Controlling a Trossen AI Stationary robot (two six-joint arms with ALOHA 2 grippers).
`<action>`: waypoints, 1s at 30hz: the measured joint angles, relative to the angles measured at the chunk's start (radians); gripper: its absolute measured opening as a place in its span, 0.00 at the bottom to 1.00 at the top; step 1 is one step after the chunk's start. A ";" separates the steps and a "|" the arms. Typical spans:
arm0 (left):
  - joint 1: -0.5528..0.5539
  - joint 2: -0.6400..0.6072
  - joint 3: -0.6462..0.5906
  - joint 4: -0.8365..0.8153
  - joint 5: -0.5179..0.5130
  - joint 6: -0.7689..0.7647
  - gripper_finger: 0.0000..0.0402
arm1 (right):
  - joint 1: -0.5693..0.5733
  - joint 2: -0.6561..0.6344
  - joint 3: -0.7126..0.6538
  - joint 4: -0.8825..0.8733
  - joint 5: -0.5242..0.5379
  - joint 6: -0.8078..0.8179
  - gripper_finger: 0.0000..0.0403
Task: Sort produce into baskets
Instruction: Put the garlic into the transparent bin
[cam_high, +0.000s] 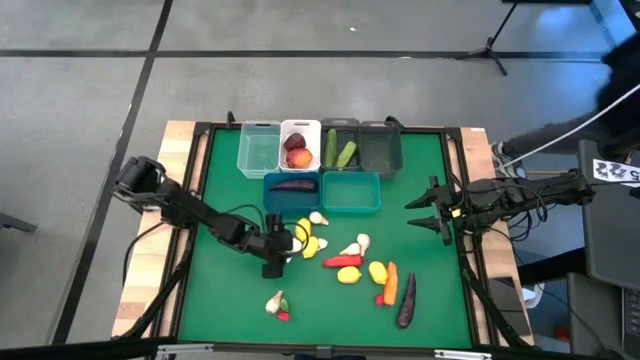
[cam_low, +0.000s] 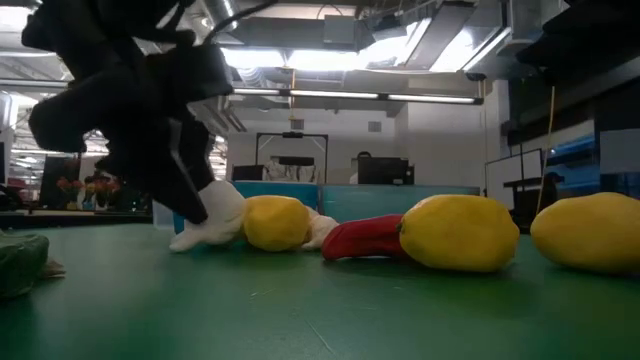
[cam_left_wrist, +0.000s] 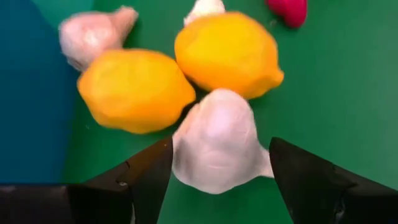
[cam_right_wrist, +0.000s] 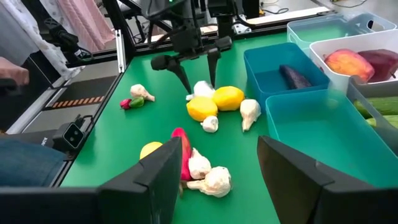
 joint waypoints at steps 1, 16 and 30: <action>0.004 0.006 0.000 -0.001 0.009 -0.008 0.65 | 0.000 0.000 0.000 0.000 0.000 0.001 0.52; 0.011 0.022 0.001 0.027 0.024 -0.078 0.46 | 0.000 0.000 0.000 -0.004 0.000 0.006 0.52; 0.018 -0.232 0.000 0.006 -0.009 -0.148 0.45 | 0.000 0.000 0.000 -0.005 0.002 0.000 0.52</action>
